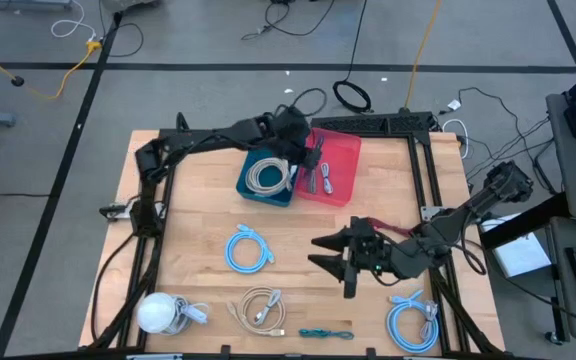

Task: Pick & Place USB Port
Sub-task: Put the small black and violet charger cable into the pink bin, then put the large blue charger cable into the blue bin

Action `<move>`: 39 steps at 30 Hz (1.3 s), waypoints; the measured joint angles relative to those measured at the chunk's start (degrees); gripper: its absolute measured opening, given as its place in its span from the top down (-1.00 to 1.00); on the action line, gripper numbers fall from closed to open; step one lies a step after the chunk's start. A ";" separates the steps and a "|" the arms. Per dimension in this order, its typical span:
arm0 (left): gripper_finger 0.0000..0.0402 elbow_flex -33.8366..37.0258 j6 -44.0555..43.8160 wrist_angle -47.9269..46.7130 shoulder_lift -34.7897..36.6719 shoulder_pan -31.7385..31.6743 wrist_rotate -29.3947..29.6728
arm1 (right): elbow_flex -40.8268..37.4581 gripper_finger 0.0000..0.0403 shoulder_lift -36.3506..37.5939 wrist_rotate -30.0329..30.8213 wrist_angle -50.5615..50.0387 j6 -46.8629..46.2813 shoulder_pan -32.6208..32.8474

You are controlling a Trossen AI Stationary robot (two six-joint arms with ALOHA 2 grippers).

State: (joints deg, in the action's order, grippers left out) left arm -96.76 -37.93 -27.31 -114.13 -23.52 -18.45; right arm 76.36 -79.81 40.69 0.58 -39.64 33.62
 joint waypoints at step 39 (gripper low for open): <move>0.47 -8.78 7.47 -7.36 -8.61 0.78 11.03 | 0.02 -0.01 0.00 -0.04 -12.89 -7.68 -2.88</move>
State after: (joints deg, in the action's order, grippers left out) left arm -105.54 -30.47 -34.67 -122.74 -22.73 -7.42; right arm 76.38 -79.81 40.64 -12.31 -47.32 30.74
